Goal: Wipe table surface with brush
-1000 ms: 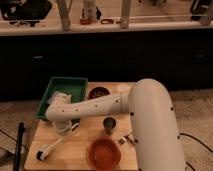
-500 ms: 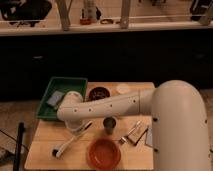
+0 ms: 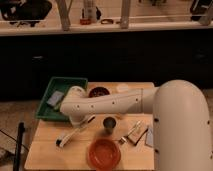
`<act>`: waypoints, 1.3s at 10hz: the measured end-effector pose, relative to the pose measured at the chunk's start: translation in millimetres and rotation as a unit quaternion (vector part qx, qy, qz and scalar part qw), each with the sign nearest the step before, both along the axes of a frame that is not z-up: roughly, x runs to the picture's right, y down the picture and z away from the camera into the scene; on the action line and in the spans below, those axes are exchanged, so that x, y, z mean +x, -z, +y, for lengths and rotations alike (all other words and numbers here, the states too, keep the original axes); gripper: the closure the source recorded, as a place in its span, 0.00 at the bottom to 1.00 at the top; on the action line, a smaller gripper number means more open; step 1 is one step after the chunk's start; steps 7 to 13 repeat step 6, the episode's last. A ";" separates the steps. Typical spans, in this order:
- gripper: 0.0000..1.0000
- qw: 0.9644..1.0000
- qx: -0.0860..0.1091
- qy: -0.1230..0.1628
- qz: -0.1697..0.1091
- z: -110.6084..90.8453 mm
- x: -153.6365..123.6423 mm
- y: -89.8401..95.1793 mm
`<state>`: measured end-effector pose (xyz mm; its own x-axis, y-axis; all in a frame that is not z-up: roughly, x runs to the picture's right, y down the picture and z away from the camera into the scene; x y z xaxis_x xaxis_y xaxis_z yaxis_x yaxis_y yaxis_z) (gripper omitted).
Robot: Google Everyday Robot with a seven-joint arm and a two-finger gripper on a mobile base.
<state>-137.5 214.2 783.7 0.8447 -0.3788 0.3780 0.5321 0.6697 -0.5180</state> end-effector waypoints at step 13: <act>1.00 0.992 -0.031 0.057 -0.108 17.9 -85.5 -12.7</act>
